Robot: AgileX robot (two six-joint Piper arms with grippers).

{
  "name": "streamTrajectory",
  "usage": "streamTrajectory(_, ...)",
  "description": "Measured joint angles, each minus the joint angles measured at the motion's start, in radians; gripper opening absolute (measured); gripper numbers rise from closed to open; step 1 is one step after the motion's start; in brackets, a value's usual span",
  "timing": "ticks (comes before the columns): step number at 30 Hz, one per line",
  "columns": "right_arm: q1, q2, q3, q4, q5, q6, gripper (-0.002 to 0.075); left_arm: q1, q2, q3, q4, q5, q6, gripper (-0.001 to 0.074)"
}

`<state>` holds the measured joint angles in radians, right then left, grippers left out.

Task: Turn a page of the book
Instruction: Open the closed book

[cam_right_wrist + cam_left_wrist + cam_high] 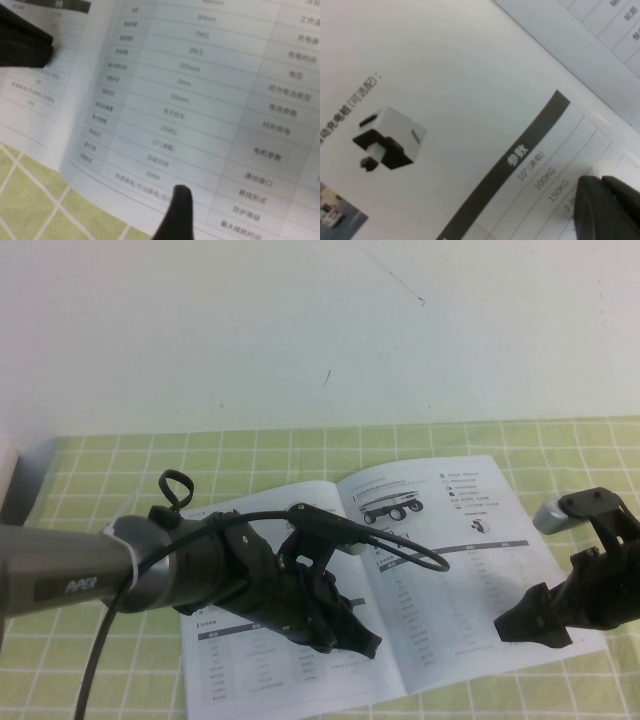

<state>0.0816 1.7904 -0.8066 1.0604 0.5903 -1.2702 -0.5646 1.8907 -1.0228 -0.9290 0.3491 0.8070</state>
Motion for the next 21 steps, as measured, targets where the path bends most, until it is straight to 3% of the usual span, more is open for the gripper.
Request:
streamTrajectory(7, 0.0, -0.006, 0.002, 0.003, -0.002, 0.0, 0.0538, 0.0, 0.002, 0.0, -0.002, 0.006, 0.004, -0.0004)
streamTrajectory(18, -0.052, -0.043, -0.074, 0.001, 0.107, -0.018, 0.0159, 0.0, 0.002, 0.0, -0.002, 0.008, 0.015, -0.0004)
streamTrajectory(21, -0.052, -0.043, -0.105, -0.018, 0.115, -0.01, 0.0115, 0.0, 0.002, 0.0, -0.005, 0.008, 0.015, -0.0004)
